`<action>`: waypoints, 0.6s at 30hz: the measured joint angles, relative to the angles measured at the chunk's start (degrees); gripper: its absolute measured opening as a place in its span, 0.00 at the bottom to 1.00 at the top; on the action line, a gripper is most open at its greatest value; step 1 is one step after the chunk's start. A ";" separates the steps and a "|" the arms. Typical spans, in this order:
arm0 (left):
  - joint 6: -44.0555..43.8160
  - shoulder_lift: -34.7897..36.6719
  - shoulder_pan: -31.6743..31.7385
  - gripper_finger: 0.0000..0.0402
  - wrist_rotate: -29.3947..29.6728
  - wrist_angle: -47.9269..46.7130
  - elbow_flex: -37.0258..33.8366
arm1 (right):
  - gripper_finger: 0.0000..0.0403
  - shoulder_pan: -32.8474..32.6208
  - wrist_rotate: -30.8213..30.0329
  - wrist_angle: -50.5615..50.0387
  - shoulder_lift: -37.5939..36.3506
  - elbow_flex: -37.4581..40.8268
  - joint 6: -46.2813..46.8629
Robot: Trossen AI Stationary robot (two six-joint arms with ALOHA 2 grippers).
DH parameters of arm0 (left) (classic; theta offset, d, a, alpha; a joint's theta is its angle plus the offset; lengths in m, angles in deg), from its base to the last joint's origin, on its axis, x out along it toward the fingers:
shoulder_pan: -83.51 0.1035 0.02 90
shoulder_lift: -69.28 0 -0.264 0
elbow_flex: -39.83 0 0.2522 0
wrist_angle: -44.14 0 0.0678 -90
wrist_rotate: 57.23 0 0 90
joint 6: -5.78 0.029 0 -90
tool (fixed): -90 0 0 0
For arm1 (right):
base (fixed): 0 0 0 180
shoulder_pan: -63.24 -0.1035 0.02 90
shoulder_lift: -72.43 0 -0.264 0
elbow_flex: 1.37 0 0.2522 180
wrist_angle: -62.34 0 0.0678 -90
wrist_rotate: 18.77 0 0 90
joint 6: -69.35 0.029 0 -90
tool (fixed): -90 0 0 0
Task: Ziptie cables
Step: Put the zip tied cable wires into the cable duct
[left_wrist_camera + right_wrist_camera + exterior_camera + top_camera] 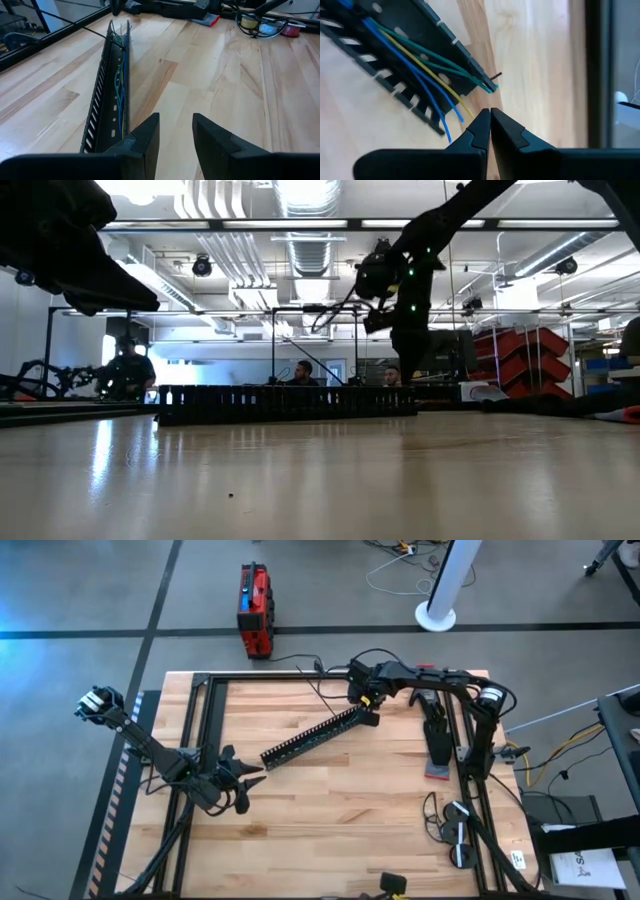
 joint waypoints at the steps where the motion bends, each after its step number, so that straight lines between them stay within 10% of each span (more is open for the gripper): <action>1: 0.00 0.00 -0.01 0.24 0.00 0.00 0.00 | 0.00 0.00 0.02 -0.54 -0.57 -0.69 -0.09; 5: -0.02 0.00 -0.01 0.24 0.00 0.00 0.00 | 0.00 -0.11 2.37 0.41 -3.46 -1.74 -0.31; 13: -0.02 0.00 0.00 0.24 4.18 0.08 0.00 | 0.03 -1.45 25.83 8.01 -6.31 0.82 0.51; 18: -0.02 -0.02 -0.02 0.24 4.41 0.48 0.00 | 0.16 -2.38 27.14 17.33 -6.32 3.48 4.66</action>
